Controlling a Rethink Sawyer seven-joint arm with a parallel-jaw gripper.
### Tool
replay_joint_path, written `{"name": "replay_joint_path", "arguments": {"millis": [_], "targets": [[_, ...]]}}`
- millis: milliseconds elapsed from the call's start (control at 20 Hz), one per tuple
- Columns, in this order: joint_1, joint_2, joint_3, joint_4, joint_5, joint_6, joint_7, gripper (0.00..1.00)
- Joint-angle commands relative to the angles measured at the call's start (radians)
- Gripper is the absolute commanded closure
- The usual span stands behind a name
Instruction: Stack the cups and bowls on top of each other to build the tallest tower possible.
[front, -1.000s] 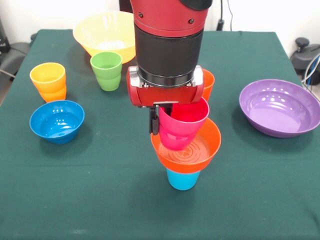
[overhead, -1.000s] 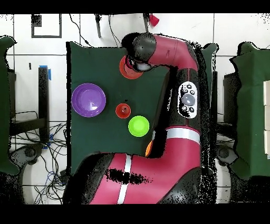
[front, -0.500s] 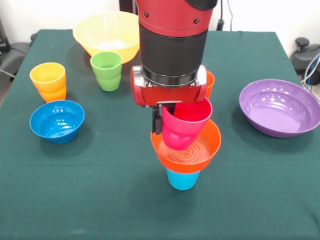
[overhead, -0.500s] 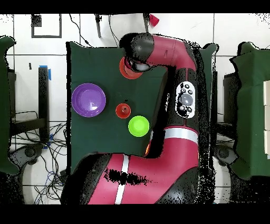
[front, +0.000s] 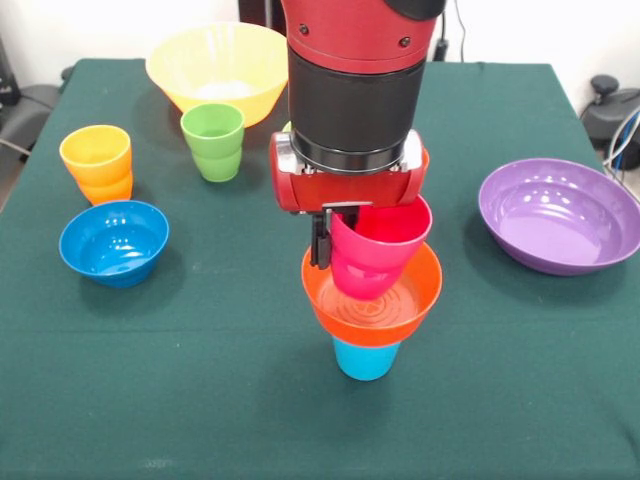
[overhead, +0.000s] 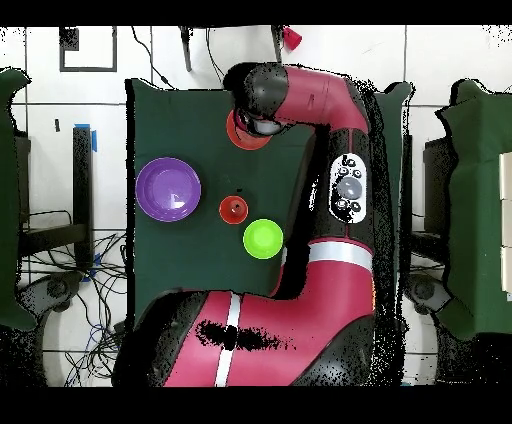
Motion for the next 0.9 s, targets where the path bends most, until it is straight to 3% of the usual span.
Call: {"name": "replay_joint_path", "arguments": {"millis": [50,350,400,900], "targets": [[0.026,0.006,0.048,0.033,-0.012,-0.038,0.108,1.00],[0.018,0.003,0.055,0.046,-0.008,-0.054,0.100,1.00],[0.017,0.003,0.055,0.044,-0.010,-0.053,0.094,0.00],[0.008,0.006,0.058,0.036,-0.007,-0.036,0.082,0.00]]}}
